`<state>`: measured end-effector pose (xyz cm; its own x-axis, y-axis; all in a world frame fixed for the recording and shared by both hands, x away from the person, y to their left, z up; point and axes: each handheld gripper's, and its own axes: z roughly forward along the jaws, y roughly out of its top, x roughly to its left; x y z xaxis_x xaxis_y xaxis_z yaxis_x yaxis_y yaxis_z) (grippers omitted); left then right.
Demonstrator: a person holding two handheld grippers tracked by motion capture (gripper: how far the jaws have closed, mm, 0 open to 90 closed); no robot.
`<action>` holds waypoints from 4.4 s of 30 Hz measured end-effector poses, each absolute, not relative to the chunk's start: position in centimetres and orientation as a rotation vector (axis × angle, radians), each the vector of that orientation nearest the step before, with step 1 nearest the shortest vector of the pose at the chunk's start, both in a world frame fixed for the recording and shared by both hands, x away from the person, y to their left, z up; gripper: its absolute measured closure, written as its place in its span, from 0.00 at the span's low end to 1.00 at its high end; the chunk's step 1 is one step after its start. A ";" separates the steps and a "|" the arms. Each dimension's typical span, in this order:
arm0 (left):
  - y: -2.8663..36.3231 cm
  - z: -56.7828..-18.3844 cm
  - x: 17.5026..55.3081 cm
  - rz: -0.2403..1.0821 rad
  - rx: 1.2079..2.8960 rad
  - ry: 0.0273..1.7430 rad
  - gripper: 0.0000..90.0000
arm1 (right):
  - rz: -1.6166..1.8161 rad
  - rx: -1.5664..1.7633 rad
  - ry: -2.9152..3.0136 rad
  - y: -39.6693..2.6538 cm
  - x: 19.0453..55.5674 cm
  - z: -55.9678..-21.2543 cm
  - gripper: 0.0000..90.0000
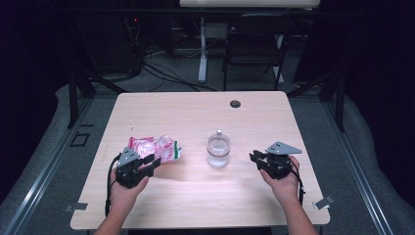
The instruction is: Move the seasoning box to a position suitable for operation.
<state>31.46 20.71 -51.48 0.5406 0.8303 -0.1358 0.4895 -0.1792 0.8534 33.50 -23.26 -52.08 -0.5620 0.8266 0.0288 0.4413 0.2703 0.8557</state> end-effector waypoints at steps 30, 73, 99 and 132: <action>6.1 -52.2 36.6 0.428 1.969 1.084 1.00 | 1.305 1.150 2.219 -19.1 40.2 -53.2 1.00; 6.7 -52.1 36.9 0.345 2.053 0.918 1.00 | 1.197 1.035 2.300 -18.0 34.5 -52.7 1.00; 13.4 -50.4 32.4 0.359 1.990 0.902 0.93 | 1.192 1.077 2.260 -19.1 35.6 -54.4 0.87; 17.7 -51.8 29.6 0.422 1.917 0.964 0.77 | 1.022 1.085 2.351 -16.6 39.2 -56.4 0.95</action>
